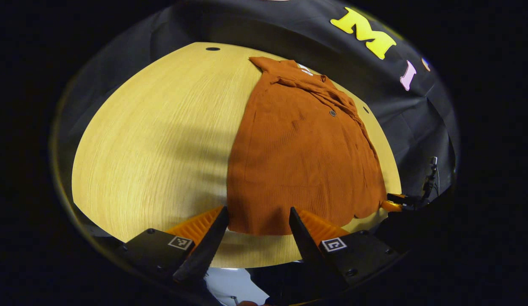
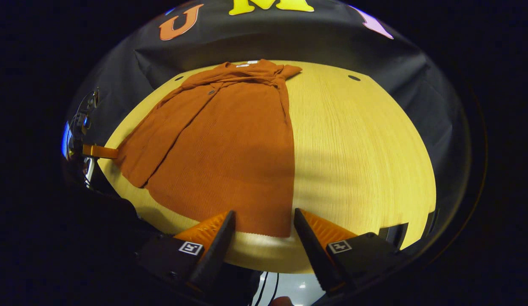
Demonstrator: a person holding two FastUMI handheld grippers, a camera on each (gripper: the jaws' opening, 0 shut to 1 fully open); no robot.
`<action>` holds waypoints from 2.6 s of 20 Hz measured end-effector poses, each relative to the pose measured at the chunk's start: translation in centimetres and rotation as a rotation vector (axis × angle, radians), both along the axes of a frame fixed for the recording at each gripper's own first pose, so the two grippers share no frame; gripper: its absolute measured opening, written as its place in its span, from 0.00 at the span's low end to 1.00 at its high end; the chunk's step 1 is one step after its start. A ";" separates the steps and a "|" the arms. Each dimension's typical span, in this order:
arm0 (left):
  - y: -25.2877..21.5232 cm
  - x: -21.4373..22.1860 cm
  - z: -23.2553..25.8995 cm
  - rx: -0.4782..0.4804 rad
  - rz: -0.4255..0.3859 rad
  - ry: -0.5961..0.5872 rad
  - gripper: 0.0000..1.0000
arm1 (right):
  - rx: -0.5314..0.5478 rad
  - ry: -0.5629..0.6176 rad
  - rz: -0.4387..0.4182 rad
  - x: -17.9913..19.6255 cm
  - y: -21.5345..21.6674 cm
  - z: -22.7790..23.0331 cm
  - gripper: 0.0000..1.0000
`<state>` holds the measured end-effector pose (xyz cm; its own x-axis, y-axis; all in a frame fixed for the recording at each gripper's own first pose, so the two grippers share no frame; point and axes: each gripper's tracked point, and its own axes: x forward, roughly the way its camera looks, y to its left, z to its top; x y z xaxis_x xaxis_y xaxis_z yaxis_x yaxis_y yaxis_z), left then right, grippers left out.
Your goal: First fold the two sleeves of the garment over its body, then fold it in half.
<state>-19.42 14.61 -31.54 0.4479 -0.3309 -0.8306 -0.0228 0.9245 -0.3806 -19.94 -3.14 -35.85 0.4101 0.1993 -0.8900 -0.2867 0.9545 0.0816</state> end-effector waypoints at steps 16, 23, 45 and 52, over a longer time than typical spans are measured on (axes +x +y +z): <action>-3.5 2.3 -0.9 0.026 -0.085 0.005 0.07 | 0.113 0.031 -0.137 3.8 1.4 0.9 0.03; -4.6 6.8 4.2 0.034 -0.128 -0.138 0.04 | 0.173 -0.090 -0.101 8.1 2.8 5.9 0.03; -1.6 35.8 20.8 0.222 -0.168 -0.641 0.04 | 0.170 -0.488 -0.115 37.8 6.5 20.7 0.04; -0.5 48.3 16.5 0.263 -0.045 -0.598 0.11 | 0.135 -0.494 -0.146 49.2 8.7 15.3 0.03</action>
<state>28.84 14.11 -15.01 0.8483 -0.1800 -0.4981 0.1635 0.9835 -0.0769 29.22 5.59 -20.58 0.8058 0.2081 -0.5544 -0.1871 0.9777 0.0950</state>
